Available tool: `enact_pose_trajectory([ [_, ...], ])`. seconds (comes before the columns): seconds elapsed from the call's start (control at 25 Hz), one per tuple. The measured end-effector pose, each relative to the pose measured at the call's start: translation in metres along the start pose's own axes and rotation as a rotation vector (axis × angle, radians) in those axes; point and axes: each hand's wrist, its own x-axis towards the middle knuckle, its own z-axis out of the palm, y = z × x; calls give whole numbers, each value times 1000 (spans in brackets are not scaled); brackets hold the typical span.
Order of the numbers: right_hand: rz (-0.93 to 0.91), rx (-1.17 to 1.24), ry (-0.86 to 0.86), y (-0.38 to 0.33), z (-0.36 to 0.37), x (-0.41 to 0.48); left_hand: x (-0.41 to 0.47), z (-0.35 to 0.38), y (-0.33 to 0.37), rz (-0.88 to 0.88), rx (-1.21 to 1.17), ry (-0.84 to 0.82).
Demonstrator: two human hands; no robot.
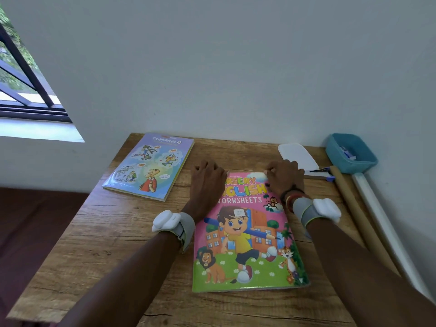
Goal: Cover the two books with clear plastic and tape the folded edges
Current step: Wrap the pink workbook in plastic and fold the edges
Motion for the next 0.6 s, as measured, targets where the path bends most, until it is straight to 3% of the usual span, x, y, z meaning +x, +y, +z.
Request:
enact_pose_trajectory([
  [0.08,-186,-166,80,-14,1,-9,4,-3,8,67,48,-33],
  [0.16,-413,6,5,-37,8,-25,0,-3,23,150,-64,-31],
  [0.24,-495,122,-154,-50,25,-41,-11,7,27,208,-147,19],
  [0.44,-333,114,-92,-21,42,-40,-20,16,14,2,-171,-117],
  [0.6,-70,105,-87,-15,42,-36,-25,13,7,1,-128,-171],
])
